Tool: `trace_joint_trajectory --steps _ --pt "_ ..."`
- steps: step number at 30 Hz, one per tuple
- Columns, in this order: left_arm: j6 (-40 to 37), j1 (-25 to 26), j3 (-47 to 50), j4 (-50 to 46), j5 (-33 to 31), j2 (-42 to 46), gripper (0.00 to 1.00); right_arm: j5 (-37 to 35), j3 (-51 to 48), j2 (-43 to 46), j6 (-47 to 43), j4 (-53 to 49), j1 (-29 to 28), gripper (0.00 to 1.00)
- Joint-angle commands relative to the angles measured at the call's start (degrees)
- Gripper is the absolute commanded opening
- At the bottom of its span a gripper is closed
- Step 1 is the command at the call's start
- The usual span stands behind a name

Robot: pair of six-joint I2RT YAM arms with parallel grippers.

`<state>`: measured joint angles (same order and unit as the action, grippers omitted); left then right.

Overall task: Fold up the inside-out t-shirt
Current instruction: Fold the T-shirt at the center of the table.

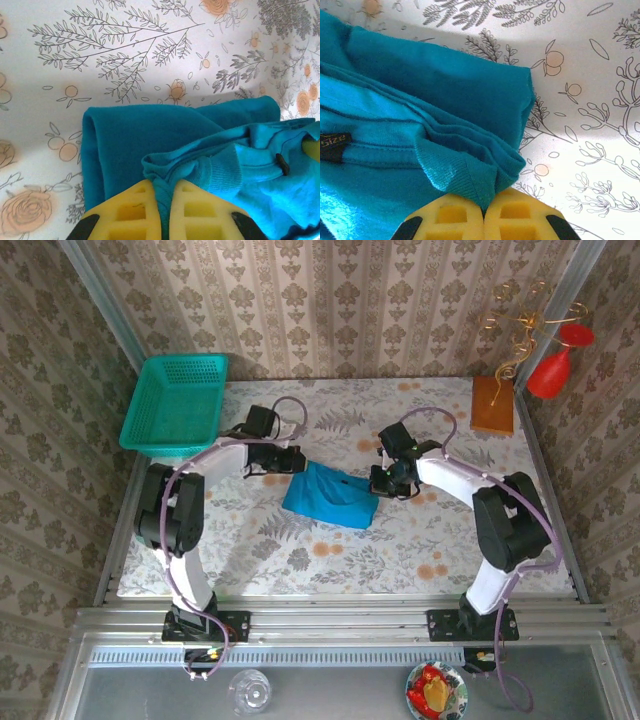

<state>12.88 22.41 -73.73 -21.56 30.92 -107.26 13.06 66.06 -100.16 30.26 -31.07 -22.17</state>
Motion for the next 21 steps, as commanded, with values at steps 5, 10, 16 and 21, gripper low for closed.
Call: trace_joint_trajectory --steps 5,10,16,21 --pt "-3.15 -0.71 -6.3 -1.98 -1.42 -6.07 0.0 1.7 2.25 -3.44 -0.92 2.56 1.61 0.0" --pt "-1.86 -0.25 -6.46 -1.29 -9.9 -8.88 0.0 2.88 2.98 -4.46 -2.56 4.27 1.65 0.0" --pt "-0.49 0.06 -2.69 1.54 -13.45 -8.27 0.0 6.59 3.27 -2.53 -2.23 6.43 2.05 0.0" --pt "-0.14 0.09 -1.59 2.0 -13.25 -7.99 0.0 5.84 5.27 -4.28 -3.18 6.33 2.43 0.0"
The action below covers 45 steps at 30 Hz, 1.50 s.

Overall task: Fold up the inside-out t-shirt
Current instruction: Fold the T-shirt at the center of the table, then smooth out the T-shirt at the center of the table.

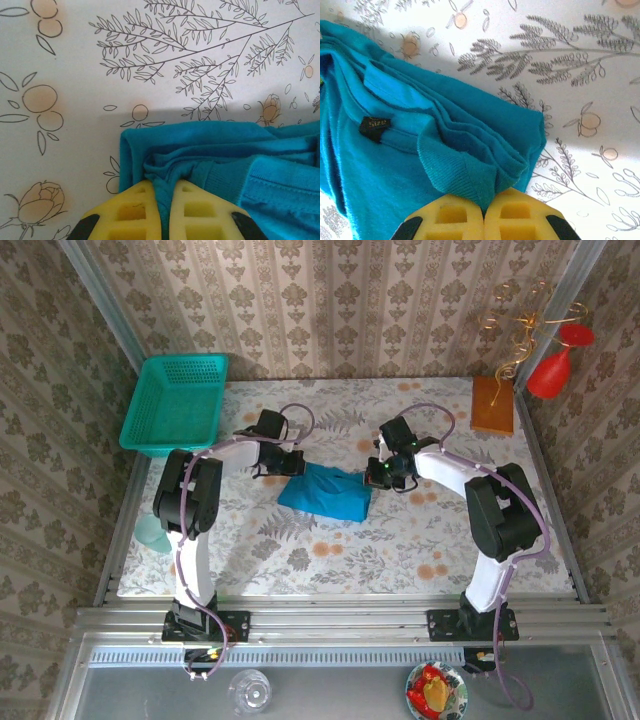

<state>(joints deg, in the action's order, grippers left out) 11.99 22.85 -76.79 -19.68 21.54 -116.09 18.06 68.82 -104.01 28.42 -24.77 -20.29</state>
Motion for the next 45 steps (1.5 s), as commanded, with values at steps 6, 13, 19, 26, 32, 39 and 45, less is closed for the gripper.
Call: trace_joint_trajectory --steps 6,13,19,26,32,39,45 --pt "1.37 -0.46 3.45 1.31 -4.87 2.77 0.0 -1.33 3.21 -6.59 -1.31 0.3 1.89 0.0" --pt "2.5 -1.12 3.76 -0.48 -7.33 4.73 0.0 -1.11 2.01 -8.55 -0.3 -1.48 2.34 0.0" --pt "3.14 -1.23 5.17 -1.65 -5.93 10.62 0.15 -0.36 4.08 -2.18 -0.73 -7.24 2.16 0.31" --pt "3.14 -0.77 6.13 -6.5 -3.45 18.87 0.31 -0.91 4.75 6.01 0.49 -14.62 -0.36 0.38" --pt "2.16 2.45 8.08 -10.49 0.17 21.19 0.22 5.25 2.91 7.95 4.7 -11.97 -6.27 0.38" --pt "3.35 5.14 11.87 -7.57 4.48 19.22 0.11 12.81 0.33 3.04 8.95 -2.54 -8.45 0.35" --pt "3.22 1.52 15.63 -5.21 0.71 11.26 0.06 5.88 0.68 -6.16 6.39 -5.32 -6.1 0.33"
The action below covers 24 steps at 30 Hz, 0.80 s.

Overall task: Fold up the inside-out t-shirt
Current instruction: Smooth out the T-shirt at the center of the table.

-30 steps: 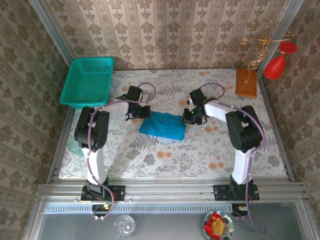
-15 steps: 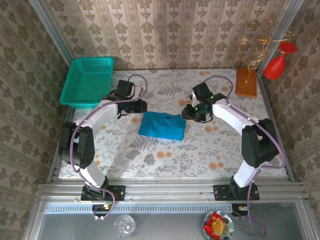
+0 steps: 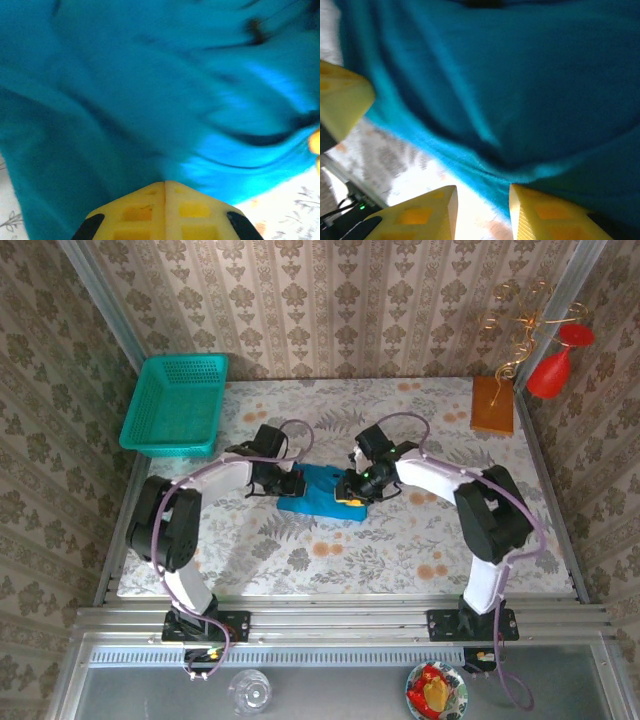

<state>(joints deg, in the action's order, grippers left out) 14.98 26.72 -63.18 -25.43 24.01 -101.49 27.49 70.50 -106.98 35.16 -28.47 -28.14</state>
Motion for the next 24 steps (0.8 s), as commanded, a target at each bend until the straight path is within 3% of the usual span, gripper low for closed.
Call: trace_joint_trajectory --steps 1,6,13,16,24 --pt "0.14 -2.92 2.31 0.83 -1.73 -4.76 0.06 -5.09 -1.27 -4.38 -0.35 -1.9 2.68 0.33" --pt "0.09 -3.34 3.69 2.32 -0.47 -6.69 0.05 -4.88 -2.16 -7.55 -2.21 -1.87 4.98 0.32" --pt "3.39 -3.08 3.24 2.53 1.89 2.74 0.12 0.99 -0.31 1.67 -3.25 -3.48 4.94 0.33" --pt "4.63 -2.94 0.62 3.05 2.74 4.32 0.1 1.78 2.08 2.9 -3.34 -3.97 5.02 0.34" --pt "4.1 -2.9 -7.41 4.92 3.5 -5.01 0.07 3.66 7.15 -6.46 -3.12 -2.56 7.26 0.32"
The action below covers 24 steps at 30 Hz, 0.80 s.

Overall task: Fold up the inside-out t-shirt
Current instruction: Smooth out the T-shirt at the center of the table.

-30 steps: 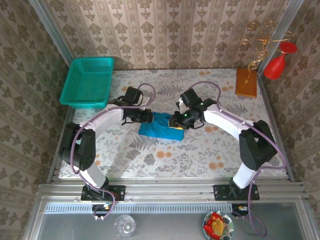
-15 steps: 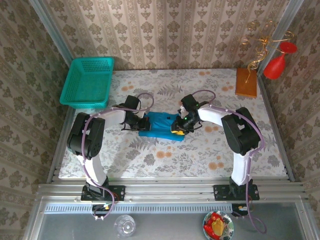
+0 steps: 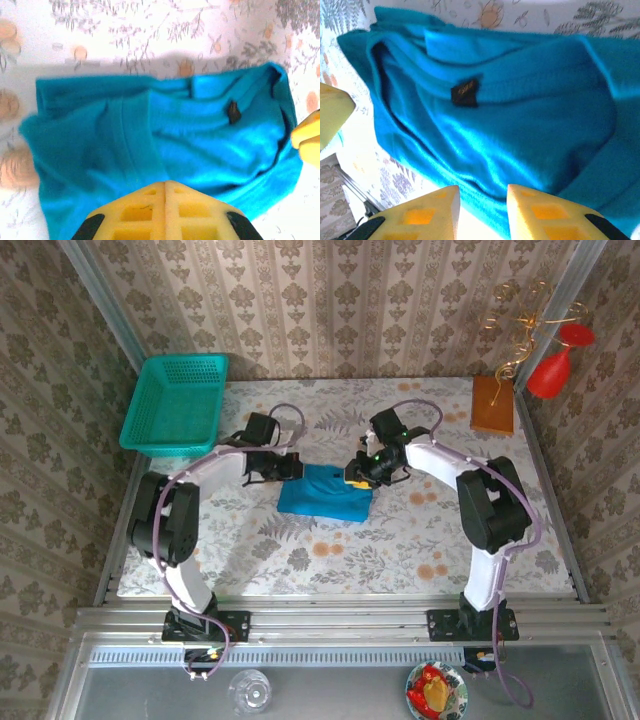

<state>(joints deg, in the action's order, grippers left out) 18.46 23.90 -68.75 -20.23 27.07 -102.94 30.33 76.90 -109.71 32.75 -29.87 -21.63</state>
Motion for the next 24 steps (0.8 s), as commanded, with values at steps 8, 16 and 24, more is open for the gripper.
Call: trace_joint_trajectory --steps 8,16,24 --pt "0.87 -1.05 -5.19 0.62 -4.83 -13.16 0.07 1.52 0.97 -9.08 -0.03 3.12 2.1 0.3" --pt "3.03 -1.27 -3.07 3.64 -2.19 -10.84 0.09 2.16 -0.65 -0.26 -1.49 0.75 2.37 0.32" --pt "6.62 -1.75 0.72 7.34 1.51 -1.92 0.2 -4.04 -4.99 4.86 -1.9 -3.78 3.18 0.36"
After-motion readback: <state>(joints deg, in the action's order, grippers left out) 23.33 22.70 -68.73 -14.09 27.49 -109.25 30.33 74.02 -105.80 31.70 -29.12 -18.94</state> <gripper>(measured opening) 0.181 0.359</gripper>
